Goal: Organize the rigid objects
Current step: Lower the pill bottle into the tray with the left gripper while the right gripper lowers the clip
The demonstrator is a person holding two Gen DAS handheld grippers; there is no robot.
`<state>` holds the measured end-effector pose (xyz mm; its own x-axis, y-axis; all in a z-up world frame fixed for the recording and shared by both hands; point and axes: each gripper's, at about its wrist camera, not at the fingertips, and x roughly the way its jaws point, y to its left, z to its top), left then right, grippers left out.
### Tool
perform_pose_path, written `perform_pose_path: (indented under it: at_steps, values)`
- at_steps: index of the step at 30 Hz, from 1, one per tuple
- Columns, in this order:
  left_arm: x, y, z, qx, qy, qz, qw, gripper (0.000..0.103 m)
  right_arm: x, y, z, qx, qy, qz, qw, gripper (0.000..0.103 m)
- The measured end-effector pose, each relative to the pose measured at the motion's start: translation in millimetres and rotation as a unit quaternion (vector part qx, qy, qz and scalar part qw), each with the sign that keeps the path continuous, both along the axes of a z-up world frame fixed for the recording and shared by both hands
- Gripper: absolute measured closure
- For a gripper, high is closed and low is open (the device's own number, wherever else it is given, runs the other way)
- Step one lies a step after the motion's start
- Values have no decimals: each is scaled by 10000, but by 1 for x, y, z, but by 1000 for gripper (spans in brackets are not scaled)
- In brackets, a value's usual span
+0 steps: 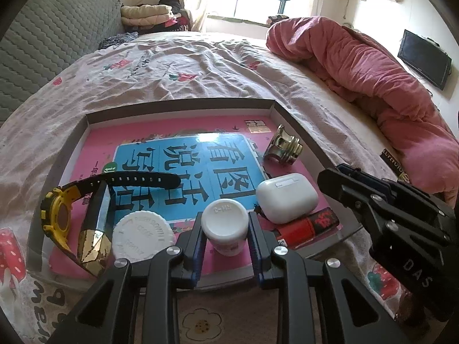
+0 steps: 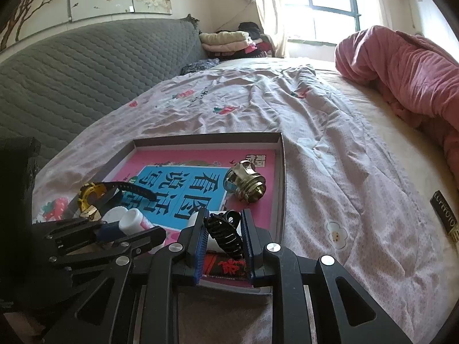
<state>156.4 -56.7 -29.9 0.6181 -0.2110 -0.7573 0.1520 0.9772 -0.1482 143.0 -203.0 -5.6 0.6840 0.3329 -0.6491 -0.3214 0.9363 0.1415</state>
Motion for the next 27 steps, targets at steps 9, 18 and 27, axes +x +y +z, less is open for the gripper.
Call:
perform_pose_path:
  at_steps: [9, 18, 27]
  values:
    - [1, 4, -2, 73, -13, 90, 9999, 76, 1, 4, -4, -57, 91, 75, 9999, 80]
    - [0, 5, -3, 212, -90, 95, 9997, 76, 4, 5, -10, -150, 188, -1, 9997, 80]
    - [-2, 5, -3, 246, -102, 130, 9996, 76, 4, 3, -18, -250, 307, -98, 9992, 80]
